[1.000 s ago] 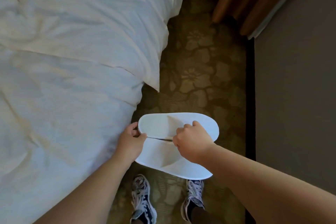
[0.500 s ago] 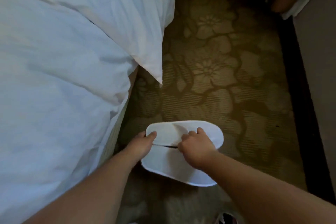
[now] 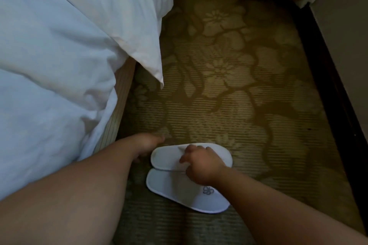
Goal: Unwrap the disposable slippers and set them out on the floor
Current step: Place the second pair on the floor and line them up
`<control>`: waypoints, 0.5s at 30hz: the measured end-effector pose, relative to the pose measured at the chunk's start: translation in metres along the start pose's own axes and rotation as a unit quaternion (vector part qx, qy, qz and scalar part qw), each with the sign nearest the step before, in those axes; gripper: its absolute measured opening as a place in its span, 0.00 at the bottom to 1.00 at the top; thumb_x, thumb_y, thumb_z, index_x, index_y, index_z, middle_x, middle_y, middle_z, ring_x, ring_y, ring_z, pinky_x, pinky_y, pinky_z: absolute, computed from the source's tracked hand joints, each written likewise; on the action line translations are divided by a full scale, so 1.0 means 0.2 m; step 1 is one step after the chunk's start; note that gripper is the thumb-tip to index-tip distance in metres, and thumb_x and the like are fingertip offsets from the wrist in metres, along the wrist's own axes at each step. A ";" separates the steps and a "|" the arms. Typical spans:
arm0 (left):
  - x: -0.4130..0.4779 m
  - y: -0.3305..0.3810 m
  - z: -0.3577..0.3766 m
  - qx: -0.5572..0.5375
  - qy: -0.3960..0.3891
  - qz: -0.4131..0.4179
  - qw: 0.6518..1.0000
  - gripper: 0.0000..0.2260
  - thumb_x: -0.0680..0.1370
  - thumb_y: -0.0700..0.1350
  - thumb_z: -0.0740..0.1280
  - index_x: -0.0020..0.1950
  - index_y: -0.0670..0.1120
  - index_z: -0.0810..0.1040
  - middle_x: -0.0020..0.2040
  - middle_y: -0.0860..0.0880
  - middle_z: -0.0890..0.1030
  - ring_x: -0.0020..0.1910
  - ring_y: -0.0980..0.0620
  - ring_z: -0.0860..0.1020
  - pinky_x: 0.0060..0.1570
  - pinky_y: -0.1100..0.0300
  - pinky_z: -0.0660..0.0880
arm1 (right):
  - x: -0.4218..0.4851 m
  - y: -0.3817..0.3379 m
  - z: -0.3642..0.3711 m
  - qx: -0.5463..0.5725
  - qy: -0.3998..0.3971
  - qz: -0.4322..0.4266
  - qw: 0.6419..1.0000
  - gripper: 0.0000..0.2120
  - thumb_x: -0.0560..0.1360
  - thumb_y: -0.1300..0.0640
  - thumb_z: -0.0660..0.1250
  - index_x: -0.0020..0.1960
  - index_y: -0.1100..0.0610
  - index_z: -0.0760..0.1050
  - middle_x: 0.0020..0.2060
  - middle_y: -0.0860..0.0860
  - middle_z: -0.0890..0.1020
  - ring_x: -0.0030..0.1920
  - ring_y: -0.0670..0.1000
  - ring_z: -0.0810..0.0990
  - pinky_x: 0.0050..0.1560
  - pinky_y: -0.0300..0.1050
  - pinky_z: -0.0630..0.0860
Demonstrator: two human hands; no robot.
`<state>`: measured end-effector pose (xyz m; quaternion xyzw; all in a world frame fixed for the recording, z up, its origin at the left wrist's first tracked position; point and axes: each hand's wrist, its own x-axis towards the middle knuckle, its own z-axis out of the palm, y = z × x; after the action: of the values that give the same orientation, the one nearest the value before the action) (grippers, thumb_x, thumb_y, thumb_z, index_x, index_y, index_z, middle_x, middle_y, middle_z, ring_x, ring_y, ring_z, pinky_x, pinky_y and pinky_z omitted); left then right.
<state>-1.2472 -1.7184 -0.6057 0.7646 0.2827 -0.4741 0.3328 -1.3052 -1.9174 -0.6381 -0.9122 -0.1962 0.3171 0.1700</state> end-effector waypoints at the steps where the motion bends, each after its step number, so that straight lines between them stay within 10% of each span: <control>1: 0.00 -0.01 0.00 -0.002 -0.001 -0.002 1.000 0.29 0.80 0.61 0.62 0.77 0.48 0.64 0.75 0.43 0.68 0.68 0.41 0.71 0.65 0.44 0.69 | 0.01 0.02 -0.02 0.055 0.037 0.030 0.997 0.19 0.73 0.52 0.65 0.63 0.46 0.78 0.61 0.51 0.77 0.58 0.55 0.77 0.57 0.49 0.73; 9: 0.12 -0.04 0.01 -0.131 -0.027 -0.039 0.990 0.36 0.78 0.62 0.64 0.79 0.46 0.58 0.78 0.41 0.61 0.74 0.37 0.62 0.71 0.38 0.63 | 0.06 0.30 -0.20 0.408 0.140 0.340 0.836 0.07 0.73 0.57 0.68 0.49 0.58 0.81 0.42 0.55 0.83 0.45 0.57 0.81 0.50 0.52 0.79; 15: 0.23 -0.09 0.09 -0.142 0.038 -0.072 0.986 0.45 0.74 0.70 0.62 0.81 0.46 0.52 0.81 0.40 0.53 0.77 0.36 0.57 0.74 0.38 0.56 | 0.00 0.37 -0.11 0.482 0.084 0.442 0.752 0.27 0.82 0.43 0.57 0.72 0.61 0.69 0.72 0.61 0.69 0.69 0.62 0.69 0.64 0.54 0.68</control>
<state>-1.2523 -1.7167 -0.6571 0.7042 0.4141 -0.4227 0.3923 -1.2725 -1.9858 -0.6531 -0.7173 0.4227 0.3315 0.4438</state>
